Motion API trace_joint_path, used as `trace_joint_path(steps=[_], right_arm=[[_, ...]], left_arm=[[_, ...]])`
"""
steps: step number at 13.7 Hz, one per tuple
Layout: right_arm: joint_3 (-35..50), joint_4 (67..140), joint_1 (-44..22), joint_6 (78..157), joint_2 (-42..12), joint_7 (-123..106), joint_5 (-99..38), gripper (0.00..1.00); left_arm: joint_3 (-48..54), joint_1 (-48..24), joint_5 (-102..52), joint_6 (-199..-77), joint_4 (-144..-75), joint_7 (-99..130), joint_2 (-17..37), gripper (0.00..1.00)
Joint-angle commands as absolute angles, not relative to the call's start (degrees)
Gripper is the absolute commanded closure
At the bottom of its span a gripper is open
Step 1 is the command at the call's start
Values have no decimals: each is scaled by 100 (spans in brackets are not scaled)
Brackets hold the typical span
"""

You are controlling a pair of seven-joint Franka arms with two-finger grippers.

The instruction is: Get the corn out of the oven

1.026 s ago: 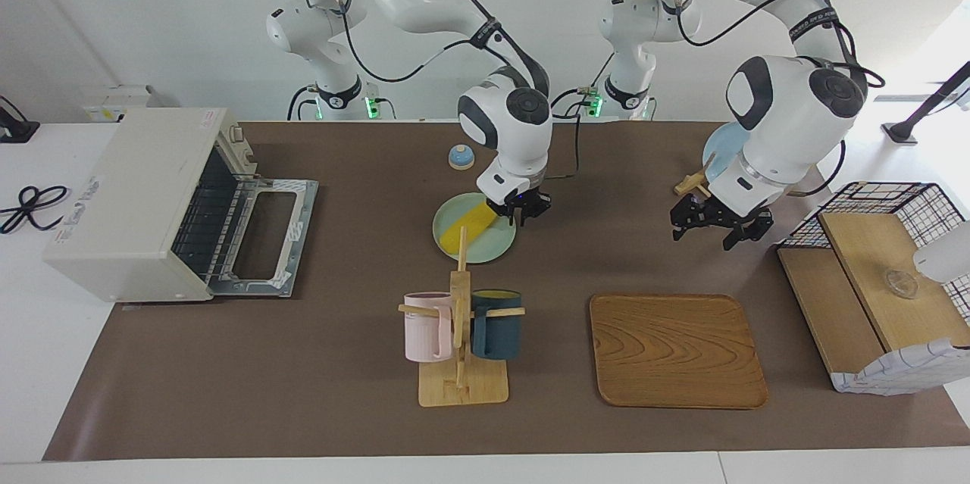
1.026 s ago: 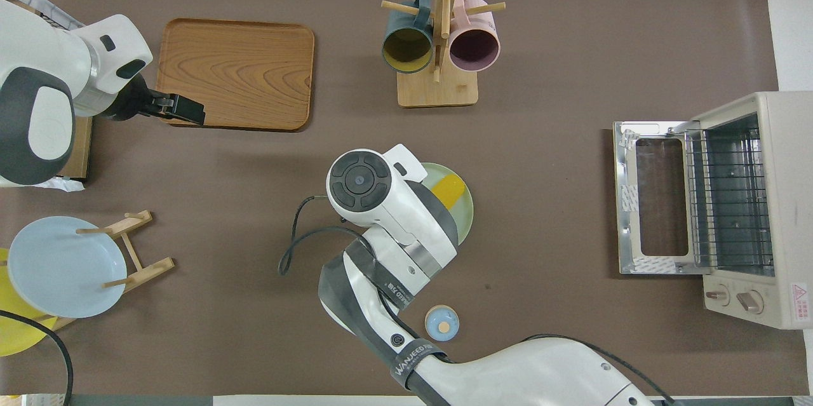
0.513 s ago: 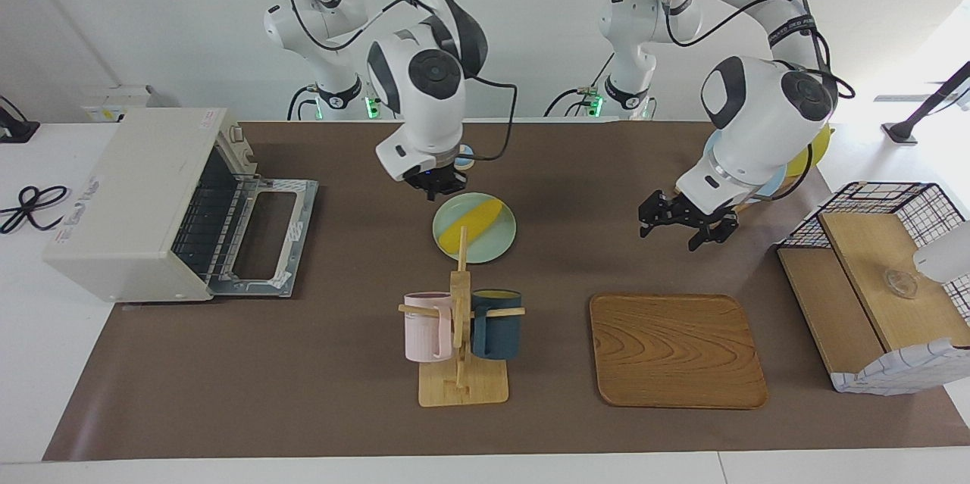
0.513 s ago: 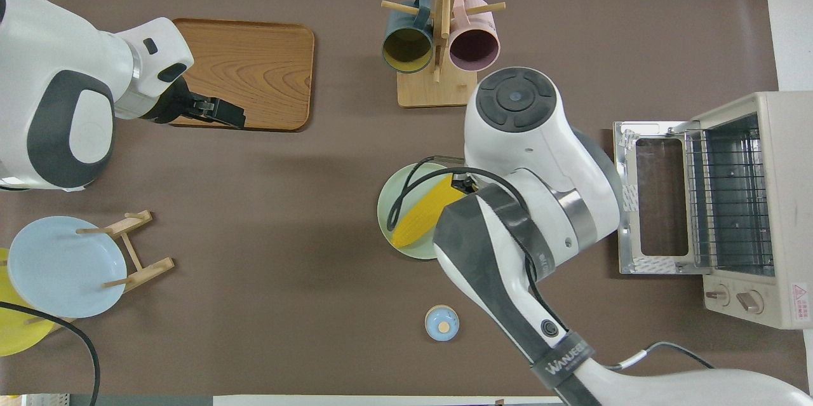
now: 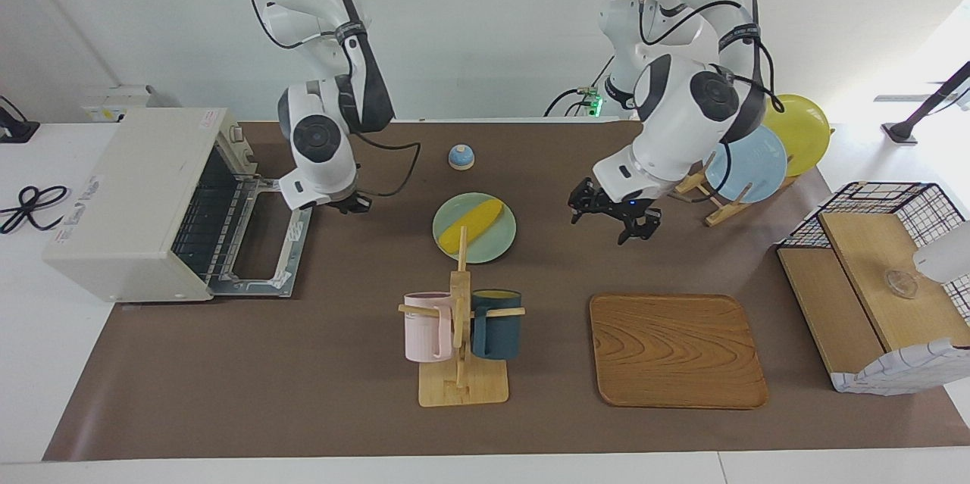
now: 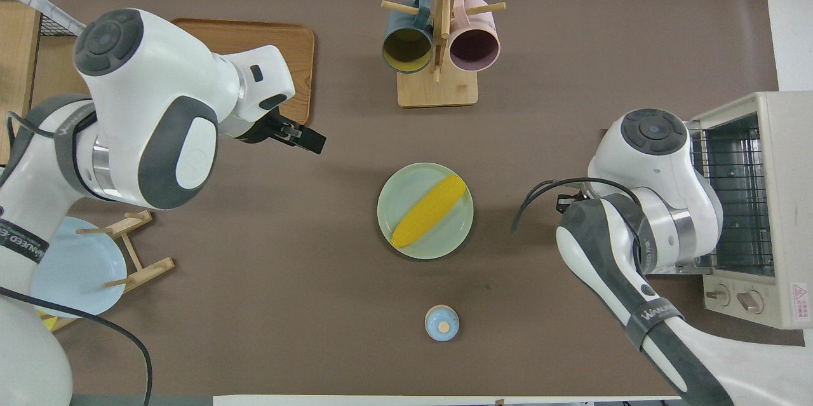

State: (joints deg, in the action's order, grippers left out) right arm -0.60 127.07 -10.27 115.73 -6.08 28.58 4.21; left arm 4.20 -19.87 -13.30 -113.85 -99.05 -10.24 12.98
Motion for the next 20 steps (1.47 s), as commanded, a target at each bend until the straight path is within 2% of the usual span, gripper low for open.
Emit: trace_joint_path(steps=[1,3,7,10,13,20], right_arm=[[26,13596,-985,12137,-106,2830,588,100],[35,13684,-801,12251,-88,2734,773,100],[35,13808,-572,12358,-53,2549,1290,100],[26,13808,-431,12340,-53,2549,1564,100],[35,13668,-492,12200,-35,2531,1809,100],[26,12201,-387,10189,97,1391,2197,100]], left_arm=[[334,-2538,-1468,-11662,-9853,-1204,1511,0],[325,-2855,-1556,-11637,-9590,-1204,1792,0],[334,-3575,-1573,-11829,-9527,-1310,2249,0],[316,-4103,-1547,-12119,-9554,-1301,2364,0],[290,-4324,-1529,-12305,-9589,-1222,2426,0],[281,-4359,-958,-12551,-9800,-888,2575,0]])
